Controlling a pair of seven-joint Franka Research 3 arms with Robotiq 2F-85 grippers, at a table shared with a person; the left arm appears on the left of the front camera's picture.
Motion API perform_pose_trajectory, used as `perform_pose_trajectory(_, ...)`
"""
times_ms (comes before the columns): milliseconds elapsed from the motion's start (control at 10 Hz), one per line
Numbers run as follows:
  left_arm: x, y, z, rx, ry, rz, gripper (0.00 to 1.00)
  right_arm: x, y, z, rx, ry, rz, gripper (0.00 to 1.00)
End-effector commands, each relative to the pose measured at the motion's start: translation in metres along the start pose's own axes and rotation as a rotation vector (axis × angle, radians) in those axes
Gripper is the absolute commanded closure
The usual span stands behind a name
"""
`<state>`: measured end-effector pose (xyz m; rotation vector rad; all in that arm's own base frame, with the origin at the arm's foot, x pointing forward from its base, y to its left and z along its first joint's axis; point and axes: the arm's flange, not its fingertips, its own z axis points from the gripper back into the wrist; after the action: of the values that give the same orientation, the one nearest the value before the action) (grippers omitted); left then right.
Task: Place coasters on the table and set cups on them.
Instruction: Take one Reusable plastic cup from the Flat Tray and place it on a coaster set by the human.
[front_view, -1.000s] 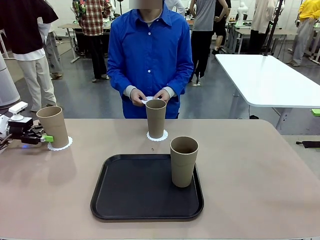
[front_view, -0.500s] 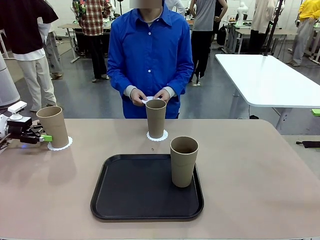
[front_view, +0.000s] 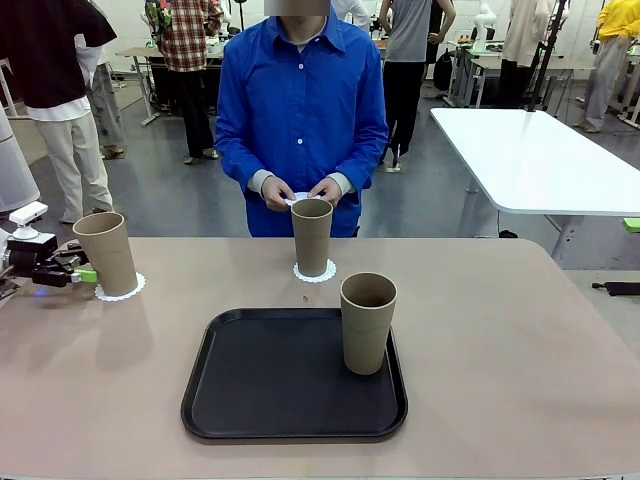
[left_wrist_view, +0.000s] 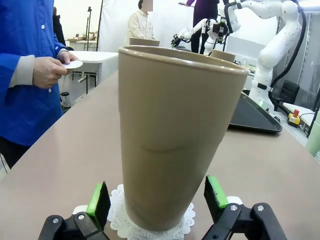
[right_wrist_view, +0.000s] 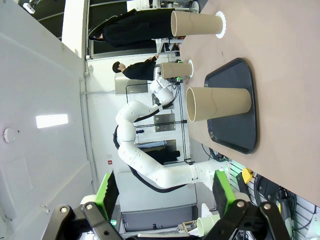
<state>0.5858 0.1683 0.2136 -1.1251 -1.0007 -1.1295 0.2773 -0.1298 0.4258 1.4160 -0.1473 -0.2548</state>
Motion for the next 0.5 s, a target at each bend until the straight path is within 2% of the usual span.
perform_pose_trajectory(0,0.002,0.005,0.012,-0.025,0.017,0.022,0.00,0.000,0.002,0.000,0.007,-0.002,0.006,0.00)
perform_pose_trajectory(200,0.004,0.003,0.025,-0.006,0.044,0.028,0.00,0.000,0.002,0.000,0.007,-0.002,0.006,0.00)
perform_pose_trajectory(300,0.012,-0.001,0.034,0.026,0.098,0.031,0.00,0.000,0.002,0.000,0.007,-0.002,0.006,0.00)
perform_pose_trajectory(400,0.029,-0.008,0.047,0.105,0.218,0.057,0.00,0.000,0.002,0.000,0.007,-0.002,0.006,0.00)
